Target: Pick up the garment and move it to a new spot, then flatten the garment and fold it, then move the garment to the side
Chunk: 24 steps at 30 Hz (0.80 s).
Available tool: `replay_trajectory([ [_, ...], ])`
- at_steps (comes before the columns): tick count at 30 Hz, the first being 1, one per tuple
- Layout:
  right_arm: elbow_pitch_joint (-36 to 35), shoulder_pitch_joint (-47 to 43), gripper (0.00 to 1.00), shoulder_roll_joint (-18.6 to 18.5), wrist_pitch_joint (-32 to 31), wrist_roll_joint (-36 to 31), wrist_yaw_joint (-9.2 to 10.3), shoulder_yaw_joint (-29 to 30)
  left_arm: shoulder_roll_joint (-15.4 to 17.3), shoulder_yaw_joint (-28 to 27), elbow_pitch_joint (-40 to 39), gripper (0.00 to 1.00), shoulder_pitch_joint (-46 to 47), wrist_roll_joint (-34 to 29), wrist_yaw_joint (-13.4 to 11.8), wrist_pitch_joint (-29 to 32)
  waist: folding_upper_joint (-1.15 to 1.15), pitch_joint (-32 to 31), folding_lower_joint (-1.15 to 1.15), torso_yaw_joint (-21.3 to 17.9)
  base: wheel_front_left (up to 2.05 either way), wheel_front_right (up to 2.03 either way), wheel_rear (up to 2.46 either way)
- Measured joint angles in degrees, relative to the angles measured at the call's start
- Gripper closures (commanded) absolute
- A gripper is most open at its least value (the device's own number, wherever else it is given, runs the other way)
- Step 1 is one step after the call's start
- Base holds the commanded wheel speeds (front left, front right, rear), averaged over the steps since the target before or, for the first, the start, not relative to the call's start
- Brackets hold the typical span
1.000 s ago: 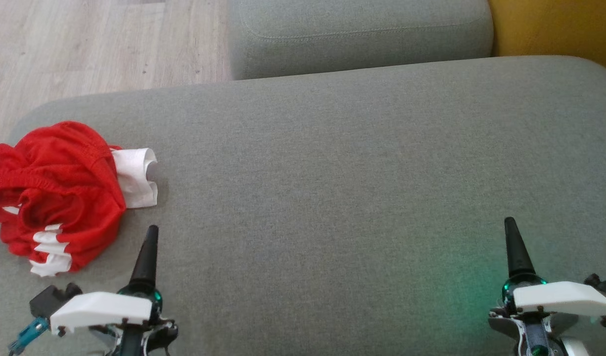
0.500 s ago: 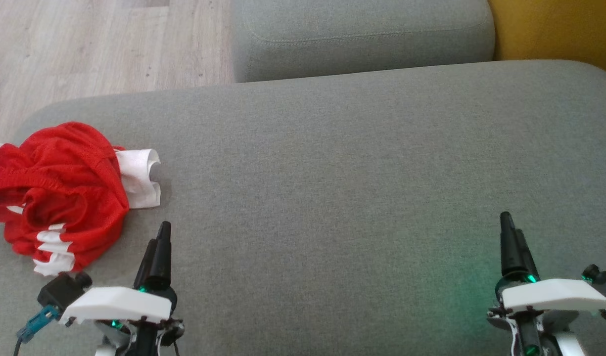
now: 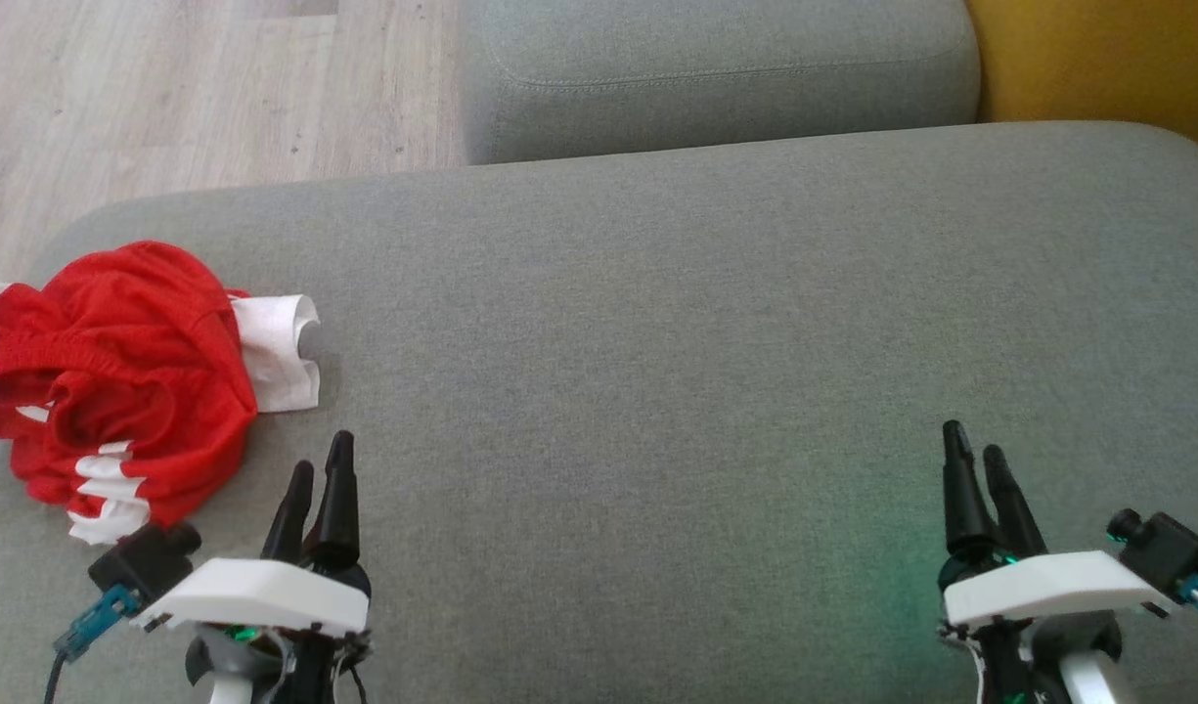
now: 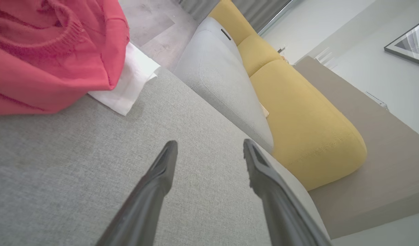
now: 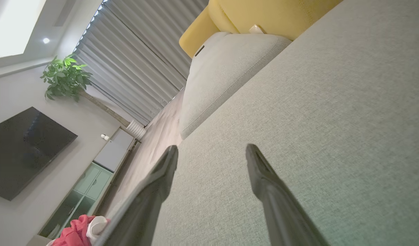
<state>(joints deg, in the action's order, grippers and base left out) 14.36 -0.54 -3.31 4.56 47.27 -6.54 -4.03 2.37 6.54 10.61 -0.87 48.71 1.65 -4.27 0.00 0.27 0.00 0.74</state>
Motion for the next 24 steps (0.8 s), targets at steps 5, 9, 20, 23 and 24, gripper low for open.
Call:
replay_trajectory([
  [5, 0.0, 0.0, 0.0, 0.0, 0.6, -3.7, 0.0, -1.0, 0.0, 0.5, -0.9, 0.0, 0.0, -4.1, -1.0, -1.0, 0.0, 0.0, 0.0, 0.1, 0.0, 0.0, 0.0],
  [9, -0.4, 0.0, 0.0, 0.0, 1.5, -7.4, 0.0, -1.8, 0.0, 1.4, -1.5, 0.0, 0.0, -8.1, -2.0, -1.7, 0.0, -0.1, 0.0, 0.2, 0.0, 0.0, 0.0],
  [20, -0.7, 0.0, 0.0, 0.0, 3.1, -15.8, -0.02, -3.1, 0.2, 3.2, -3.1, 0.0, 0.0, -16.0, -3.2, -3.4, 0.0, -0.3, 0.0, 0.1, 0.0, 0.0, 0.0],
  [23, -0.9, 0.0, 0.0, 0.0, 3.6, -18.1, -0.07, -3.0, 0.2, 3.6, -3.2, 0.0, 0.0, -17.9, -3.3, -3.9, 0.0, -0.3, 0.0, 0.1, 0.0, 0.0, 0.0],
  [24, -1.0, 0.0, 0.0, 0.1, 3.7, -18.9, -0.08, -2.9, 0.3, 3.6, -3.2, 0.0, 0.0, -18.6, -3.3, -4.0, 0.0, -0.3, 0.0, 0.1, 0.0, 0.0, 0.0],
])
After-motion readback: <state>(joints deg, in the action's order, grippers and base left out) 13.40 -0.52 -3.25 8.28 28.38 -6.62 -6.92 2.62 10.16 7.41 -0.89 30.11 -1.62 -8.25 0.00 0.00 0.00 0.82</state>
